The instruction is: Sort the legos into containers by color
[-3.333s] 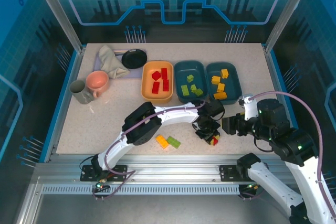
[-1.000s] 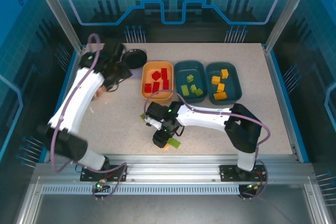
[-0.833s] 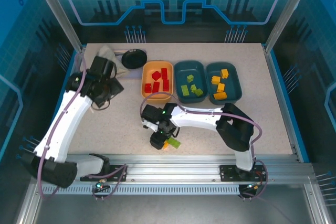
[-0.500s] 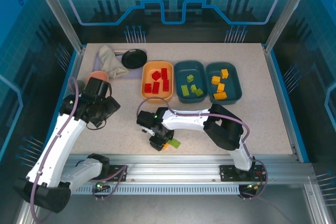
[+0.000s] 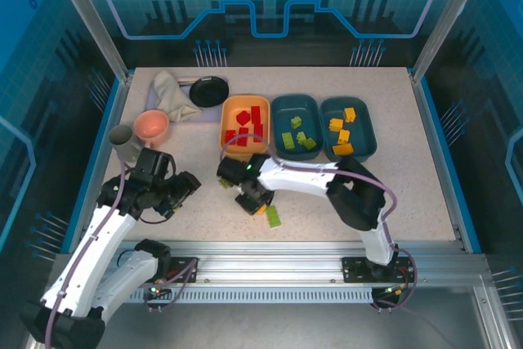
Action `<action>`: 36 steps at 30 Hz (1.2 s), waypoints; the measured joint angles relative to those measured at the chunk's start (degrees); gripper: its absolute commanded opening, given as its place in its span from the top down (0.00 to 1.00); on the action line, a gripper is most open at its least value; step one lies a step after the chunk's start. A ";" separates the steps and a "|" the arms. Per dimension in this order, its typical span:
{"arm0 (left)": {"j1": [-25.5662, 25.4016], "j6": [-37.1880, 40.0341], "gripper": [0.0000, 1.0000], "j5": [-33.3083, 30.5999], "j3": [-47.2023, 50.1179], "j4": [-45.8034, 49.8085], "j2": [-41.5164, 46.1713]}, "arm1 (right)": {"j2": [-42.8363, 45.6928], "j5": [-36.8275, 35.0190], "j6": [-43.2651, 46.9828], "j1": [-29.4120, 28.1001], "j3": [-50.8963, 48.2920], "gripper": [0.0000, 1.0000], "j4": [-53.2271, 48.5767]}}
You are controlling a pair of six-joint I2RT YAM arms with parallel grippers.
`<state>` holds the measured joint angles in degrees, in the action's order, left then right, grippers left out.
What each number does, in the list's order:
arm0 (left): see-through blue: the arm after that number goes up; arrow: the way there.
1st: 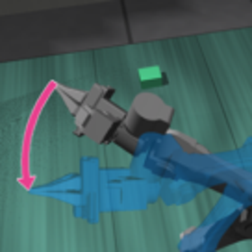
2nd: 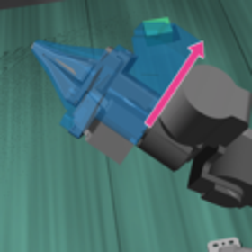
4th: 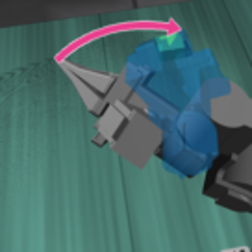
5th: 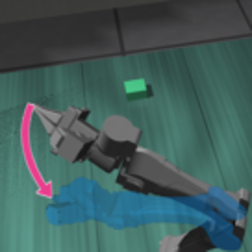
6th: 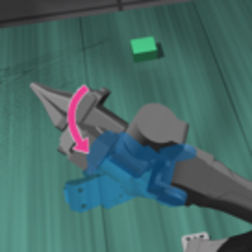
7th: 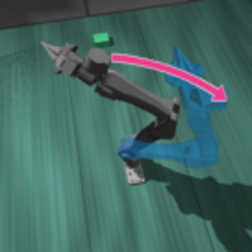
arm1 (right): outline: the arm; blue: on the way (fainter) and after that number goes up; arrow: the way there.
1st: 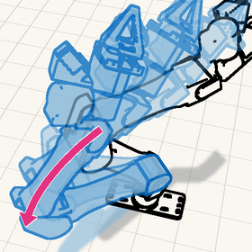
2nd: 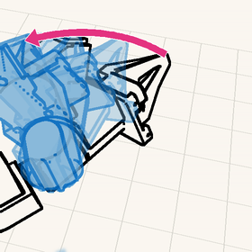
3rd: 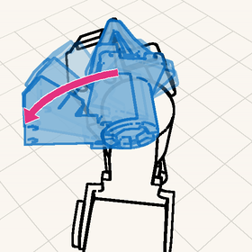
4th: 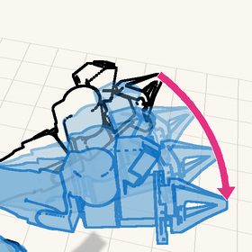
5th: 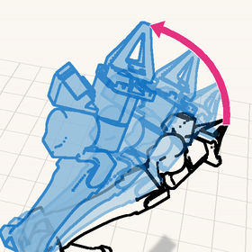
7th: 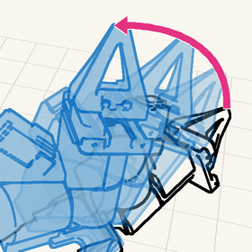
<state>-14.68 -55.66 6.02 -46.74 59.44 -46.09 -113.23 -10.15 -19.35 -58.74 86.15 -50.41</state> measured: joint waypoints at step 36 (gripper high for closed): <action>-7.13 12.07 0.22 -0.20 -12.31 -14.36 -39.52 | -9.90 -16.96 7.54 51.36 13.25 0.57 -5.27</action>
<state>-21.80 -43.59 5.82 -59.05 45.08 -85.60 -123.13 -27.11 -11.81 -7.38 99.39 -55.68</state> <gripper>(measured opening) 0.777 0.385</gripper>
